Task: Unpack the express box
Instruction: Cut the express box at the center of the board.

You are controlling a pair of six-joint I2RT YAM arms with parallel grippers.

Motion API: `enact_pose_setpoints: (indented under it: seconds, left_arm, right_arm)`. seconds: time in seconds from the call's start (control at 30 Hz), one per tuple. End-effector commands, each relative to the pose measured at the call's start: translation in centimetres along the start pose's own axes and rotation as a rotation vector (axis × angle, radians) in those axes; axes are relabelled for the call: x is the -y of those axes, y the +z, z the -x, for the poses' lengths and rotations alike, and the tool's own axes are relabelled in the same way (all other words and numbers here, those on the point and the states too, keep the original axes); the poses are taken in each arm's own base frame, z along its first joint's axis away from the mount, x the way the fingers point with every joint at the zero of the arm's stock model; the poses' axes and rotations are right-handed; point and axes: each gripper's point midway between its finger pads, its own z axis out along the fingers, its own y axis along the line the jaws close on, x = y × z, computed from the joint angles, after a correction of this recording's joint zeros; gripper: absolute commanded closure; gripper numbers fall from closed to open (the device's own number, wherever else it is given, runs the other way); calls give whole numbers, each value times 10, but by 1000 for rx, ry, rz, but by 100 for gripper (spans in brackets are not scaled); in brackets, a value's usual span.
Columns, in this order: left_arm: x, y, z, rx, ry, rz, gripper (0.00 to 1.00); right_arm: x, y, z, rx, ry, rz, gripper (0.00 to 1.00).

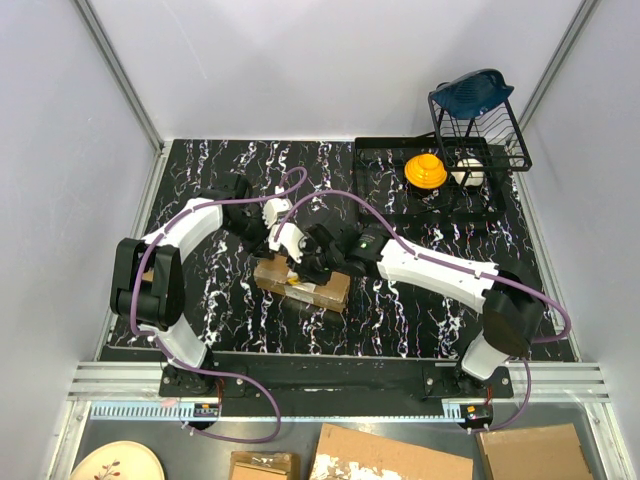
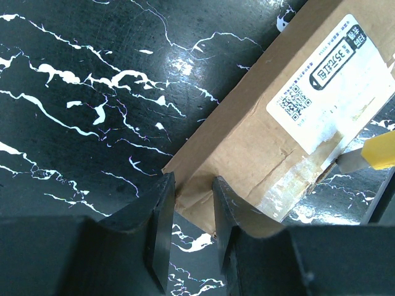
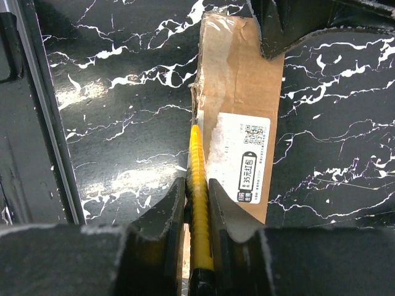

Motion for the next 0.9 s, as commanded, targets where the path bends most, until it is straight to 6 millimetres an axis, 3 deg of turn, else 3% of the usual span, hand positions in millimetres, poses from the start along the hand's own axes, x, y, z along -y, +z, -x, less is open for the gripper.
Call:
enact_pose_setpoints:
  seconds: [0.0, 0.27, 0.53, 0.73, 0.87]
  left_arm:
    - [-21, 17, -36, -138, 55, 63, 69]
    - [-19, 18, -33, -125, 51, 56, 69]
    - [-18, 19, -37, -124, 54, 53, 69]
    - [-19, 19, -38, -118, 50, 51, 69]
    - [-21, 20, -39, -121, 47, 52, 70]
  right_arm:
    - [3, -14, -7, -62, 33, -13, 100]
    - [1, -15, -4, -80, 53, 37, 100]
    - [6, 2, 4, -87, 52, 58, 100]
    - [9, 5, -2, -123, 56, 50, 100]
    - [8, -5, -11, -152, 61, 27, 100]
